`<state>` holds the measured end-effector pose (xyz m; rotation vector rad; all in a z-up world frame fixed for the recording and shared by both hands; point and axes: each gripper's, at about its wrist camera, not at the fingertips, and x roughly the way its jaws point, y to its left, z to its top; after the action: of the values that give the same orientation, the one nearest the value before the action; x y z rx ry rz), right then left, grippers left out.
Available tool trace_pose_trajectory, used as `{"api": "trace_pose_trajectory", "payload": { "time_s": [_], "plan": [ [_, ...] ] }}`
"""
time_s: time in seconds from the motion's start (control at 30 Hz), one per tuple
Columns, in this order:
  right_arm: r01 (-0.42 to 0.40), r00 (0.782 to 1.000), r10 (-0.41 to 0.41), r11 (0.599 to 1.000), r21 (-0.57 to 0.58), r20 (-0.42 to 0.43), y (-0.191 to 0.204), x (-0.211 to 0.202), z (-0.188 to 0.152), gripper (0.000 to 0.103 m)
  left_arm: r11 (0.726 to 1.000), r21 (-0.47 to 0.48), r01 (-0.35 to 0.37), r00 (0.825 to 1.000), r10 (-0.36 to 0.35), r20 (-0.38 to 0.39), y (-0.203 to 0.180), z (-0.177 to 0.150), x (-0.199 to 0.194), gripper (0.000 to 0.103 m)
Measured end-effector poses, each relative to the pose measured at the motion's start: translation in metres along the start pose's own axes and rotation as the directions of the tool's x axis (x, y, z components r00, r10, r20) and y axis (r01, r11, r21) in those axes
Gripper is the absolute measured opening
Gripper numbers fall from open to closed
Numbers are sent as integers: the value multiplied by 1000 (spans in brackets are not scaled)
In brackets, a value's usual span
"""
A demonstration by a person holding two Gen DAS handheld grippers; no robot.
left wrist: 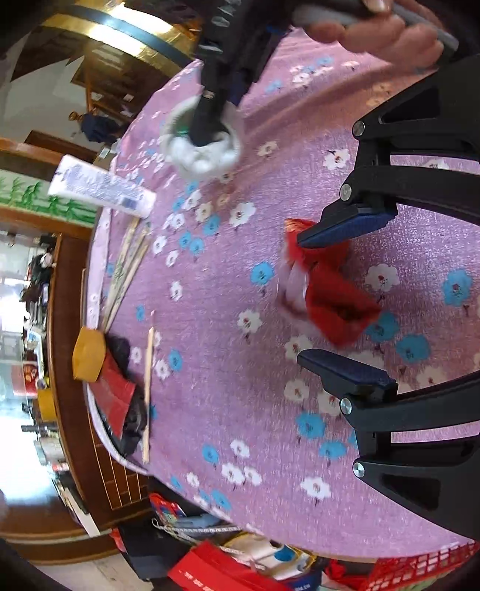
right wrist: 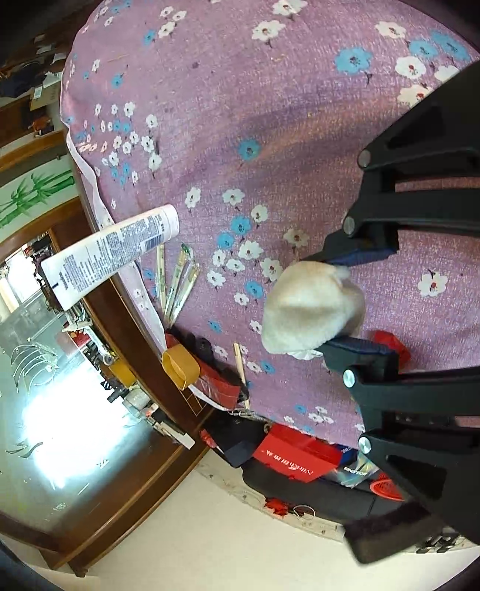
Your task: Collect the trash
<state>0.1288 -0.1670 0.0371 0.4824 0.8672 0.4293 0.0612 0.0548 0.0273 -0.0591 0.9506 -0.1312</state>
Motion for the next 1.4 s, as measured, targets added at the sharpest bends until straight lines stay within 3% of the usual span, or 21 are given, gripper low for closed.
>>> {"api": "trace_pose_trajectory", "payload": {
  "time_s": [0.23, 0.53, 0.8, 1.07, 1.4],
  "plan": [
    [8, 1000, -8, 999, -48, 7, 11, -1, -3, 35, 998, 57, -18, 1000, 17, 26, -15, -10, 13, 103],
    [29, 1000, -29, 995, -91, 5, 22, 4, -8, 35, 999, 17, -47, 989, 45, 141, -3, -5, 0, 103],
    [84, 996, -85, 981, -173, 3, 35, 11, -19, 35, 985, -88, -149, 952, 167, 255, 22, 1, -17, 103],
    [113, 993, -115, 971, -211, 3, 41, 15, -23, 35, 967, -160, -198, 930, 237, 281, 37, 2, -22, 103],
    [118, 993, -122, 965, -233, -2, 45, 19, -26, 35, 951, -177, -254, 901, 299, 315, 39, 0, -30, 103]
  ]
}}
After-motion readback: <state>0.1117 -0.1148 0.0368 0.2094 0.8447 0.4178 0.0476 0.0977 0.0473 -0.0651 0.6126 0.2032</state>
